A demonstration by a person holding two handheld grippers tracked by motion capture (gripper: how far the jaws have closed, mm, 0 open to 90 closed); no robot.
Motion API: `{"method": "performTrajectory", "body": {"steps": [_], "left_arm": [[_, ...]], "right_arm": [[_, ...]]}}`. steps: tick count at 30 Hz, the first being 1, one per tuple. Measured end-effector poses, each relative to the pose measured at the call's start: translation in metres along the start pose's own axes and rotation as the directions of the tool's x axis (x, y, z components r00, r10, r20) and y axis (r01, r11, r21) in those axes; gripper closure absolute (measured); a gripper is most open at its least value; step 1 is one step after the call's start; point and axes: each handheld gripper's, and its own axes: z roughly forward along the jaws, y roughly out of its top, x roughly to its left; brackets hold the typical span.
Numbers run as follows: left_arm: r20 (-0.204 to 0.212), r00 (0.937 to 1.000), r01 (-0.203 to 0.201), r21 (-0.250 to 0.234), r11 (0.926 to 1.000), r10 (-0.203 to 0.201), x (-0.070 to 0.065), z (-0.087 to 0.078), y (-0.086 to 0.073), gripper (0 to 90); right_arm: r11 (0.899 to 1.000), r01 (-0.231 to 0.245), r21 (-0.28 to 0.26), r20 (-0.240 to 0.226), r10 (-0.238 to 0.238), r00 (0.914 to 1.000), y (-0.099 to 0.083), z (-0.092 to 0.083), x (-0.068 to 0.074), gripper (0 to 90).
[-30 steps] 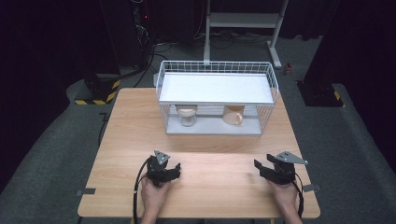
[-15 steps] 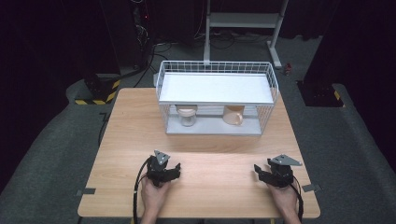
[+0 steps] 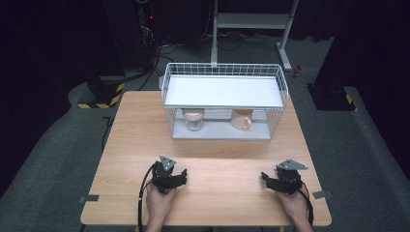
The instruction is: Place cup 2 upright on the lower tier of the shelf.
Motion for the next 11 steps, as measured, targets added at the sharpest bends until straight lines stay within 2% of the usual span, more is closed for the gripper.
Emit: {"method": "performTrajectory", "body": {"steps": [11], "left_arm": [[0.009,0.9999,-0.012,0.006,0.9999,0.012,-0.0012,0.0005,0.0004,19.3]], "right_arm": [[1.000,0.004,0.002,-0.005,-0.004,1.0000,0.0009,0.0008,-0.0004,28.3]]}}
